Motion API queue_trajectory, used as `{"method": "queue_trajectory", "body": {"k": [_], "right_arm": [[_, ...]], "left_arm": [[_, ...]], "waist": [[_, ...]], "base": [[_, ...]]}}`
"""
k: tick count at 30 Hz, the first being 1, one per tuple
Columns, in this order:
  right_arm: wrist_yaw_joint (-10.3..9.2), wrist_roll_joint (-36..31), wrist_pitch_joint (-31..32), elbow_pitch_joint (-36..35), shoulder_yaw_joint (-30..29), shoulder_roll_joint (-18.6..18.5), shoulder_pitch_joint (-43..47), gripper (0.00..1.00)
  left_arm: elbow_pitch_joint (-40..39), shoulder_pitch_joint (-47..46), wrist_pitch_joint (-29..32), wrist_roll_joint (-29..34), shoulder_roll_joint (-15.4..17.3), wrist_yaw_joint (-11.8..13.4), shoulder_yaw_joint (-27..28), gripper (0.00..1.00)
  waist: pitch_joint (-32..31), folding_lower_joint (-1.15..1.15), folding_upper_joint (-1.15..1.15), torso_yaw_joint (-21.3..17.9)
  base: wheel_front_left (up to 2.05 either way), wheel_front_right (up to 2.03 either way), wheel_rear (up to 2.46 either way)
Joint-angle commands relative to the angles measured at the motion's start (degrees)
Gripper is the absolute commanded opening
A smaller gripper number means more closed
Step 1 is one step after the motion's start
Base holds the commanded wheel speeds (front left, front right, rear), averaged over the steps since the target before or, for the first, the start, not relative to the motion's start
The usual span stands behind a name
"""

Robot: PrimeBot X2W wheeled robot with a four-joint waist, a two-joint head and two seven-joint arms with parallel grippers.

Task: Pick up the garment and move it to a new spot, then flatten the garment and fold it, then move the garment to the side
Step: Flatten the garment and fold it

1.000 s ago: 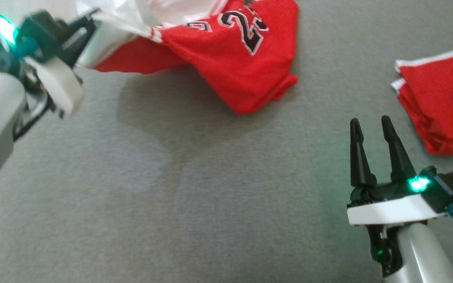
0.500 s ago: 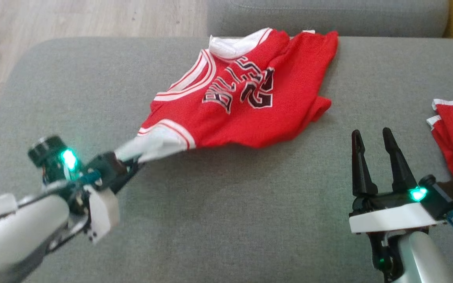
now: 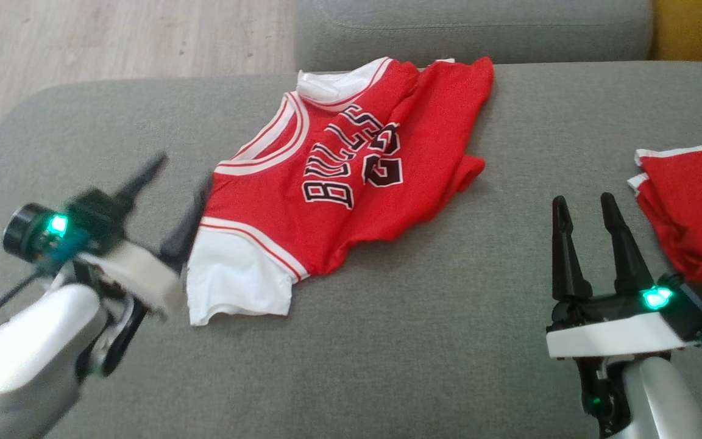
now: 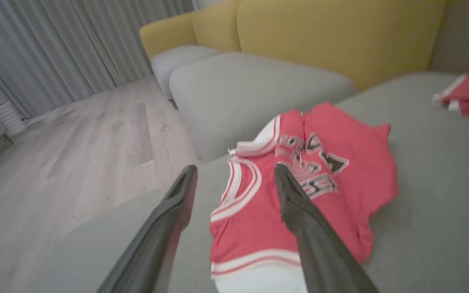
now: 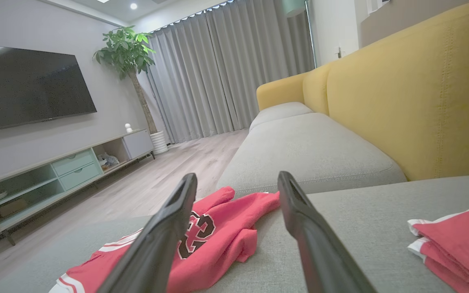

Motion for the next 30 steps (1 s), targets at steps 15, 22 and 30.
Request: {"method": "queue_trajectory", "body": {"k": [15, 22, 30], "right_arm": [[-0.04, -1.4, -0.6, -2.9, 0.5, -0.3, 0.8, 1.0], [-0.04, -1.1, -0.6, -2.6, 1.0, -0.3, 1.3, 1.0], [-0.04, -2.2, -0.6, -2.6, 0.7, -0.3, -0.2, 1.0]], "left_arm": [[-2.8, 22.4, -12.1, 1.8, -22.3, 2.5, 33.8, 1.0], [0.2, 28.8, -12.1, 8.6, -28.6, -1.8, 38.6, 1.0], [2.1, 28.4, -12.1, 14.1, -31.9, -6.6, 42.0, 1.0]], "waist": [[-2.0, 0.0, 0.0, -2.6], [-2.0, 0.0, 0.0, -2.7], [0.3, 0.0, 0.0, -1.3]], "base": [[0.0, 0.0, 0.0], [0.0, 0.0, 0.0], [0.0, 0.0, 0.0]]}}
